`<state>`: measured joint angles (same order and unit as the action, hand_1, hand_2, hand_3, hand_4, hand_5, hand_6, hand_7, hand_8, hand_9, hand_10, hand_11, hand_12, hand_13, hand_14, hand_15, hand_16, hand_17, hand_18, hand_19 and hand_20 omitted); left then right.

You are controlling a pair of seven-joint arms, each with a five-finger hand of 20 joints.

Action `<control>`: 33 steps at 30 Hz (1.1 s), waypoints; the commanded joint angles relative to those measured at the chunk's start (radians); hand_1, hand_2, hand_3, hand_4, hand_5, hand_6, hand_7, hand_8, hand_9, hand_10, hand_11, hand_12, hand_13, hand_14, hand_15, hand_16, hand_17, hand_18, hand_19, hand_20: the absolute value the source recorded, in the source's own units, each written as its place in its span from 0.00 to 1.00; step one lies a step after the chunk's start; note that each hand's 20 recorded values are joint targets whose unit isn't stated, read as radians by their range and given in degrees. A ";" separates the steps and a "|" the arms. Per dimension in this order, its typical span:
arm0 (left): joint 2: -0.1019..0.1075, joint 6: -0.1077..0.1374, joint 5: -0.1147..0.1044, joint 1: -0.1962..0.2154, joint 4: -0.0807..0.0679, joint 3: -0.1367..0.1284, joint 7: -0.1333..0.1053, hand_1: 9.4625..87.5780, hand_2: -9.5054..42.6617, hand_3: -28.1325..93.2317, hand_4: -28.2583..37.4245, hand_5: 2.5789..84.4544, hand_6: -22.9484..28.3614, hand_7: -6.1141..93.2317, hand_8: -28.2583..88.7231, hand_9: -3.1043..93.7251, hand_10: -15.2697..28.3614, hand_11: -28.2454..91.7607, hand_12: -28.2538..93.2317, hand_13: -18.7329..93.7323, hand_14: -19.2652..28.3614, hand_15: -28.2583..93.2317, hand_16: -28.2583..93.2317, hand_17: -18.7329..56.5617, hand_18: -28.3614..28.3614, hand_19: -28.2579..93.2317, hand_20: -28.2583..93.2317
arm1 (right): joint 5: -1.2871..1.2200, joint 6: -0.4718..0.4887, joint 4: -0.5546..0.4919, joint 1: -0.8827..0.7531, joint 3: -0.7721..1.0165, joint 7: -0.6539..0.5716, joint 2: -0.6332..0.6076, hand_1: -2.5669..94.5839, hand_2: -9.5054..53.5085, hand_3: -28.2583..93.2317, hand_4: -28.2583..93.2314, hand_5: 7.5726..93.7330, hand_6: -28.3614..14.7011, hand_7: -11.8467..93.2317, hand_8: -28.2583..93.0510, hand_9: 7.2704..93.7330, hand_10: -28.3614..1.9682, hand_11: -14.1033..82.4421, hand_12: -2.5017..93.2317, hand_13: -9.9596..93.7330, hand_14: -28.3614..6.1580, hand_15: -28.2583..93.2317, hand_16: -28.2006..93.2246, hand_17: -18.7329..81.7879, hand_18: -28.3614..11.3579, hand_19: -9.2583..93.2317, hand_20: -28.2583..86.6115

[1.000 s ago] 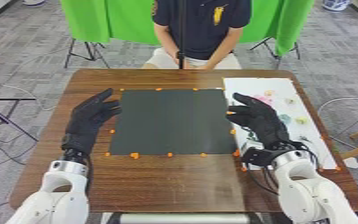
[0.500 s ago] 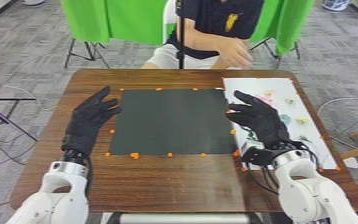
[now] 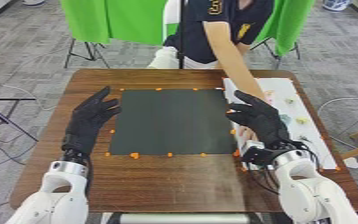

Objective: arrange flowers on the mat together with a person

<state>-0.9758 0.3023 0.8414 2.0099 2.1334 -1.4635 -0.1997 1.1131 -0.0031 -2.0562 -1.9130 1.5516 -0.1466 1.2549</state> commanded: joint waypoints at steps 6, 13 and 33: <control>-0.014 -0.009 0.005 0.001 -0.006 -0.005 0.022 0.19 0.32 0.87 0.04 0.43 0.58 0.17 0.16 0.42 0.80 0.45 0.30 0.40 0.96 0.64 0.15 0.13 0.91 0.61 0.31 | -0.003 -0.001 -0.004 -0.005 0.002 0.006 0.001 0.20 0.29 0.90 0.00 0.40 0.70 0.28 0.12 0.46 0.45 0.31 0.17 0.47 0.33 0.51 0.34 0.25 0.25 0.58 0.42; -0.009 -0.005 -0.002 0.001 -0.006 -0.002 0.016 0.19 0.32 0.87 0.04 0.43 0.58 0.17 0.16 0.42 0.80 0.45 0.30 0.40 0.96 0.64 0.15 0.13 0.91 0.61 0.31 | -0.004 0.005 -0.002 -0.001 0.002 0.005 0.003 0.20 0.29 0.90 0.00 0.40 0.70 0.28 0.12 0.46 0.44 0.31 0.17 0.47 0.33 0.51 0.34 0.25 0.25 0.58 0.42; 0.007 0.006 -0.014 -0.002 -0.007 0.012 0.004 0.19 0.32 0.87 0.04 0.43 0.58 0.18 0.16 0.42 0.80 0.45 0.30 0.40 0.96 0.64 0.15 0.13 0.91 0.61 0.32 | 0.000 0.033 -0.002 -0.008 0.015 -0.008 0.012 0.19 0.29 0.90 0.00 0.39 0.70 0.28 0.12 0.46 0.44 0.31 0.17 0.47 0.32 0.51 0.34 0.25 0.25 0.58 0.42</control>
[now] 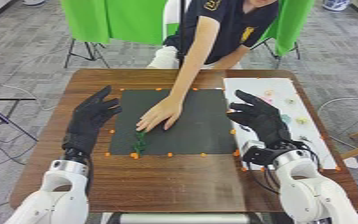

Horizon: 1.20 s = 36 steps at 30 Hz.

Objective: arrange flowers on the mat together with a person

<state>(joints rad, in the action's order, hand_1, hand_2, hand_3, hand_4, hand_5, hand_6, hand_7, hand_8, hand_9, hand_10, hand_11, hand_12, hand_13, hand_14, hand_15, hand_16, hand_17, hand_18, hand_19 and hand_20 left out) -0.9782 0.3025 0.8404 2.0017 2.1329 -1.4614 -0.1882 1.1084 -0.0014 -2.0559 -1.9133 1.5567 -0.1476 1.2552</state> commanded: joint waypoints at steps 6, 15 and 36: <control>0.013 0.006 -0.015 0.009 -0.006 0.012 -0.012 0.19 0.32 0.87 0.04 0.43 0.58 0.18 0.16 0.42 0.80 0.45 0.30 0.40 0.96 0.64 0.15 0.13 0.91 0.61 0.32 | 0.003 0.028 -0.003 -0.010 0.008 -0.009 0.009 0.19 0.29 0.90 0.00 0.39 0.70 0.28 0.12 0.45 0.45 0.31 0.17 0.47 0.32 0.51 0.34 0.25 0.25 0.58 0.42; 0.016 0.008 -0.015 0.018 -0.003 0.014 -0.011 0.19 0.32 0.87 0.04 0.43 0.58 0.18 0.16 0.42 0.80 0.46 0.30 0.40 0.96 0.64 0.15 0.13 0.91 0.61 0.32 | 0.004 0.031 -0.007 -0.019 0.009 -0.014 0.010 0.20 0.29 0.90 0.00 0.39 0.70 0.28 0.12 0.45 0.44 0.31 0.17 0.47 0.32 0.51 0.35 0.25 0.25 0.58 0.42; 0.015 0.009 -0.014 0.019 -0.003 0.014 -0.009 0.19 0.32 0.87 0.04 0.43 0.59 0.17 0.16 0.42 0.80 0.46 0.30 0.40 0.96 0.64 0.15 0.13 0.91 0.61 0.31 | 0.005 0.034 -0.009 -0.011 0.011 -0.017 0.007 0.20 0.29 0.90 0.00 0.39 0.70 0.28 0.12 0.45 0.44 0.30 0.17 0.47 0.32 0.51 0.35 0.24 0.25 0.58 0.42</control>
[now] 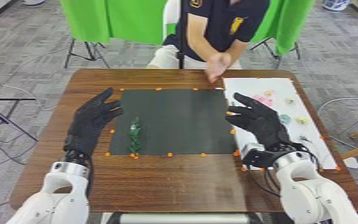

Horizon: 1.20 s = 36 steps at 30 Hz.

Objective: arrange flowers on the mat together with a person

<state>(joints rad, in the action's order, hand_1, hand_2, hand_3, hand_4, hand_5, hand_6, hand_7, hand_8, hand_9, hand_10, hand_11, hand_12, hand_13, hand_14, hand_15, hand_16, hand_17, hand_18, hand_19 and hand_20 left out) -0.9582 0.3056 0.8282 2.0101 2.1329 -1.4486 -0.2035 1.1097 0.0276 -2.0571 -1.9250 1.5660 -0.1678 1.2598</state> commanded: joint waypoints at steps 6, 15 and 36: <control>0.004 0.014 -0.004 0.015 0.000 0.001 -0.003 0.19 0.32 0.88 0.04 0.43 0.59 0.17 0.16 0.42 0.80 0.46 0.30 0.40 0.96 0.64 0.15 0.13 0.91 0.61 0.31 | 0.010 0.017 -0.027 -0.003 0.023 0.010 -0.040 0.20 0.29 0.90 0.00 0.39 0.70 0.28 0.12 0.45 0.44 0.31 0.17 0.47 0.32 0.51 0.35 0.24 0.25 0.58 0.42; 0.020 0.031 -0.011 0.020 0.006 -0.002 -0.015 0.19 0.32 0.87 0.04 0.43 0.59 0.17 0.16 0.42 0.81 0.46 0.30 0.40 0.96 0.64 0.15 0.13 0.91 0.61 0.32 | 0.100 0.010 -0.092 -0.067 0.171 -0.045 -0.151 0.21 0.28 0.90 0.01 0.39 0.69 0.28 0.13 0.47 0.43 0.35 0.19 0.49 0.33 0.59 0.34 0.26 0.22 0.64 0.44; 0.030 0.038 -0.010 0.024 0.013 -0.008 -0.003 0.19 0.33 0.87 0.04 0.43 0.59 0.17 0.16 0.42 0.80 0.46 0.30 0.40 0.96 0.64 0.15 0.13 0.91 0.61 0.31 | 0.325 -0.091 -0.155 -0.364 0.478 -0.289 -0.301 0.29 0.19 0.86 0.03 0.45 0.62 0.29 0.12 0.54 0.44 0.54 0.20 0.61 0.39 0.74 0.32 0.42 0.15 0.82 0.46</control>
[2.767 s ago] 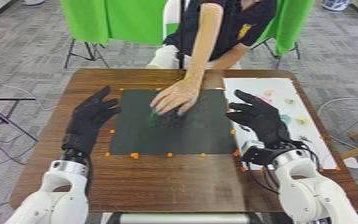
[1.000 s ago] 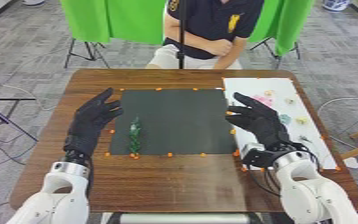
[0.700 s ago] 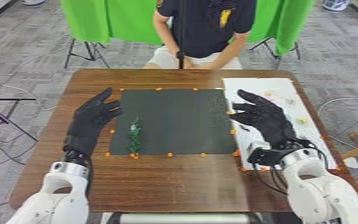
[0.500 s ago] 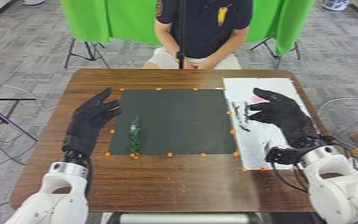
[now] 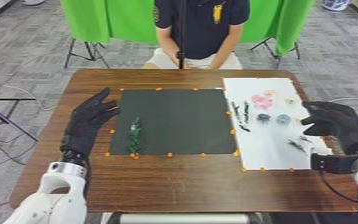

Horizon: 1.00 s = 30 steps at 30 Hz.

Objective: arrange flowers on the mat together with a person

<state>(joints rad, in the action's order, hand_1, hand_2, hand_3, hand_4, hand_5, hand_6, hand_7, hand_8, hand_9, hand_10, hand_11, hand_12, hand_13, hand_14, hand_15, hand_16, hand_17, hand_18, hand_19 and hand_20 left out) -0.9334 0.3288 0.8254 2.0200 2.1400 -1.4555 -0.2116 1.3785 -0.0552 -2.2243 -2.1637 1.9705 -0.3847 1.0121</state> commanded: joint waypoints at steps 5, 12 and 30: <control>-0.001 0.010 0.000 0.014 0.006 -0.005 0.014 0.19 0.33 0.87 0.04 0.43 0.59 0.18 0.16 0.42 0.80 0.46 0.30 0.40 0.96 0.64 0.15 0.13 0.91 0.61 0.31 | 0.184 -0.006 0.027 -0.178 0.091 -0.110 -0.093 0.30 0.19 0.86 0.03 0.46 0.63 0.29 0.12 0.54 0.44 0.53 0.19 0.61 0.39 0.73 0.32 0.42 0.15 0.82 0.45; 0.003 0.010 -0.004 0.010 0.005 0.001 0.016 0.19 0.33 0.87 0.04 0.43 0.59 0.18 0.16 0.42 0.80 0.46 0.30 0.40 0.96 0.64 0.15 0.13 0.91 0.61 0.31 | 0.310 -0.029 0.065 -0.183 0.036 -0.157 -0.120 0.30 0.17 0.86 0.03 0.46 0.63 0.30 0.12 0.54 0.45 0.52 0.19 0.61 0.39 0.72 0.31 0.41 0.15 0.82 0.43; -0.012 -0.003 0.002 0.008 0.004 -0.006 0.031 0.19 0.33 0.88 0.04 0.43 0.59 0.18 0.16 0.42 0.80 0.46 0.30 0.40 0.96 0.64 0.15 0.13 0.91 0.61 0.31 | 0.719 -0.004 0.099 -0.155 -0.109 -0.241 -0.211 0.33 0.11 0.84 0.03 0.53 0.64 0.30 0.12 0.62 0.47 0.51 0.19 0.67 0.43 0.71 0.32 0.46 0.13 0.84 0.39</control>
<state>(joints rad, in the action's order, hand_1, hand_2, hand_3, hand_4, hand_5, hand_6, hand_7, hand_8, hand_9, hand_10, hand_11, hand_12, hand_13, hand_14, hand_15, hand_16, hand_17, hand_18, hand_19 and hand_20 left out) -0.9376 0.3304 0.8282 2.0203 2.1431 -1.4587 -0.1927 1.9527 -0.0716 -2.1163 -2.3160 1.8896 -0.6042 0.8268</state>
